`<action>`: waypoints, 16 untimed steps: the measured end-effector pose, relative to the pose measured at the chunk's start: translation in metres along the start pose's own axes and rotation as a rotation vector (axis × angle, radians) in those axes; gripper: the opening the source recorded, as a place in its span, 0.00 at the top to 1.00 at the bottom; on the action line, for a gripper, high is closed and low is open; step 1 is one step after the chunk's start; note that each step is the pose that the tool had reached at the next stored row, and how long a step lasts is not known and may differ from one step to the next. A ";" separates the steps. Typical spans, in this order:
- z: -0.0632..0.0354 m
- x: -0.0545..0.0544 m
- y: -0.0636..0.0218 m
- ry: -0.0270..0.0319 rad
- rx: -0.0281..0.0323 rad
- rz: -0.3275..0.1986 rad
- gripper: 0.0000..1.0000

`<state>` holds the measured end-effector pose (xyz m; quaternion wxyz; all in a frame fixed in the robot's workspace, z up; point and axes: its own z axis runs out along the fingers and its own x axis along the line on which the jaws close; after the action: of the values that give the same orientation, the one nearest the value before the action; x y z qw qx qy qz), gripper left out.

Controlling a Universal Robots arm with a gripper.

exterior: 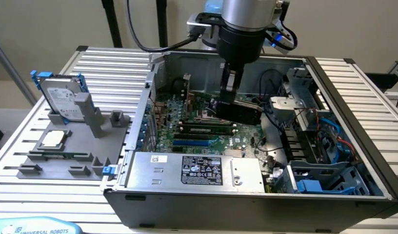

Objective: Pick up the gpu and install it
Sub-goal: 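Insert the gpu into the slot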

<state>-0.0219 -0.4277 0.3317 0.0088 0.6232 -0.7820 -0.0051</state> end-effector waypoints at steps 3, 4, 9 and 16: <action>0.0024 0.000 0.0000 0.0009 0.0004 -0.054 0.73; 0.0031 0.000 -0.0001 0.0013 0.0006 -0.072 0.73; 0.0058 0.000 0.0012 0.0027 0.0012 -0.152 0.73; 0.0091 0.005 0.0214 0.0031 0.0016 -0.175 0.73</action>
<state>-0.0441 -0.4279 0.3230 0.0091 0.6892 -0.7245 -0.0043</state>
